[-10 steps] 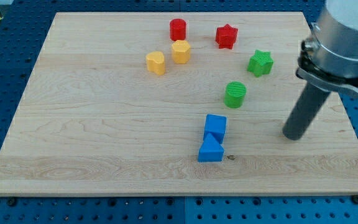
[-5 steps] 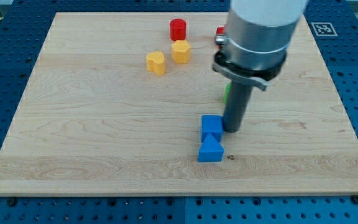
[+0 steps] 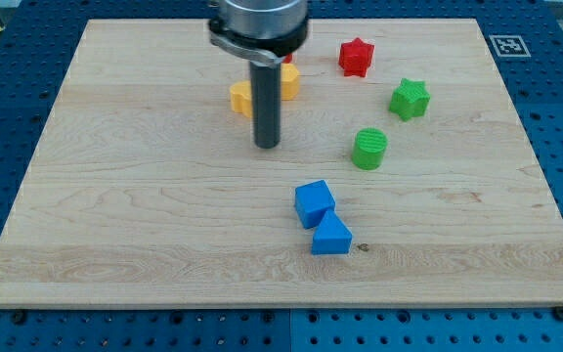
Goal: Push the blue cube right a bit
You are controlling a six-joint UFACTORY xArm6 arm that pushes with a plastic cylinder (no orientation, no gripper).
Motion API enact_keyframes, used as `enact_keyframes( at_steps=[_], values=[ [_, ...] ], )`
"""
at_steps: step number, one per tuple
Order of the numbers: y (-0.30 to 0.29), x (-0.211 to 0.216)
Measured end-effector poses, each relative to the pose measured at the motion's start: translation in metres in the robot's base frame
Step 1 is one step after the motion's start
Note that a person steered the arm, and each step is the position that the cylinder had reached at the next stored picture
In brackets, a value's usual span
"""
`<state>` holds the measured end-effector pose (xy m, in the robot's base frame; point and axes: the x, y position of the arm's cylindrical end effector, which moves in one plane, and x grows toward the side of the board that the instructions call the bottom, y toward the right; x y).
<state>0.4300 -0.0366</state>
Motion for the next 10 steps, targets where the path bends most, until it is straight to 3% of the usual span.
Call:
enact_keyframes(
  at_steps=[3,5,6,7,10],
  values=[
    [-0.085,0.036],
    [-0.086,0.064],
    [-0.081,0.077],
    [-0.026,0.089],
    [0.017,0.092]
  ],
)
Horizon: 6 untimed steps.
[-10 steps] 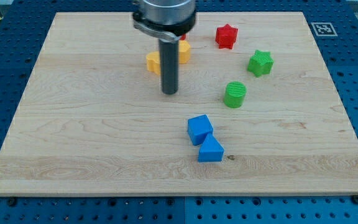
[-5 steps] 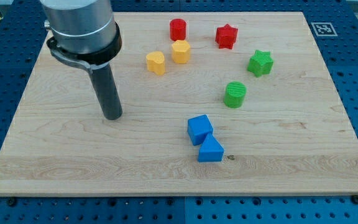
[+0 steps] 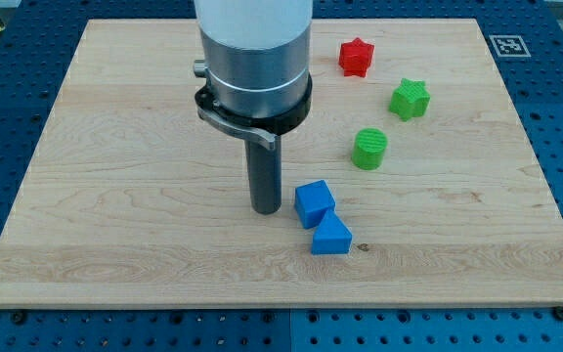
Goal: Push the blue cube right a bit
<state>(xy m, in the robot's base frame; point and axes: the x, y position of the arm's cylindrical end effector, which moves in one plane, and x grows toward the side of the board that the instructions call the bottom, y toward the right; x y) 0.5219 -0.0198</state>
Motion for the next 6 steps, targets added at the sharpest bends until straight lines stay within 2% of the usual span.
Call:
enact_keyframes(
  at_steps=[6],
  values=[
    [0.025,0.0]
  ],
)
